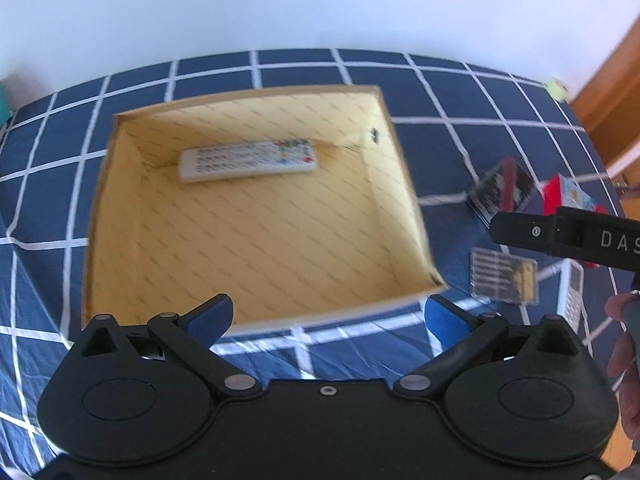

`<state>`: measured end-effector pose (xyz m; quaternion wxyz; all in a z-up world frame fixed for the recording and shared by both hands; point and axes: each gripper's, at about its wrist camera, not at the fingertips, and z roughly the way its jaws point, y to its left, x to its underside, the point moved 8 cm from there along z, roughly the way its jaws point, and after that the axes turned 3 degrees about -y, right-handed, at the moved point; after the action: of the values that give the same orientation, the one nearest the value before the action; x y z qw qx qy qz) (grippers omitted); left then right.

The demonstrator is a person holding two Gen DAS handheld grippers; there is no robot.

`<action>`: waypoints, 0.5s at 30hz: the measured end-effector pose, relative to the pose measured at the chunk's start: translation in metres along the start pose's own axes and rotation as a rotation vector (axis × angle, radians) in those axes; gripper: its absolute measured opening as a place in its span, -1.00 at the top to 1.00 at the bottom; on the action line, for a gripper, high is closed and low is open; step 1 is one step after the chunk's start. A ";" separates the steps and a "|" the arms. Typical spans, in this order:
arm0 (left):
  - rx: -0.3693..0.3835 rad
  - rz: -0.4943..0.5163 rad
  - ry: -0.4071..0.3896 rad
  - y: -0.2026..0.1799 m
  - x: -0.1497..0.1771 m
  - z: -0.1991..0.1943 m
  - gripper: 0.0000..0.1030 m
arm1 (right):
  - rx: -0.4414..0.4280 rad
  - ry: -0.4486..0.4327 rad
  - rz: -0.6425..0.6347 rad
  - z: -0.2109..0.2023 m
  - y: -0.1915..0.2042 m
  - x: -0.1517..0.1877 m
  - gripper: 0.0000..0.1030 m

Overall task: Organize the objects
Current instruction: 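Move the right tool back toward the white air-conditioner remote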

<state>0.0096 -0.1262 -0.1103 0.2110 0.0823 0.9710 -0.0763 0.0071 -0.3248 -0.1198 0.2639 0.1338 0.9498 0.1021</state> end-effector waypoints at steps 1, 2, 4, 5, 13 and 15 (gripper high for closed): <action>0.006 0.009 0.004 -0.006 0.003 0.001 -1.00 | 0.011 -0.001 0.010 -0.003 -0.007 0.003 -1.00; 0.013 0.019 0.008 -0.013 0.007 0.002 -1.00 | 0.021 -0.003 0.020 -0.006 -0.015 0.006 -1.00; 0.022 0.039 0.017 -0.025 0.013 0.004 -1.00 | 0.037 -0.005 0.043 -0.012 -0.031 0.012 -1.00; 0.028 0.050 0.022 -0.031 0.016 0.005 -1.00 | 0.047 -0.003 0.057 -0.015 -0.039 0.016 -1.00; 0.068 0.164 0.062 -0.090 0.031 0.019 -1.00 | 0.107 0.007 0.170 -0.028 -0.102 0.040 -1.00; 0.071 0.190 0.073 -0.104 0.035 0.025 -1.00 | 0.112 0.012 0.196 -0.027 -0.117 0.045 -1.00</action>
<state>-0.0315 -0.2280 -0.1354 0.1788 0.1842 0.9625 -0.0873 -0.0676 -0.4251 -0.1498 0.2391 0.2400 0.9379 0.0749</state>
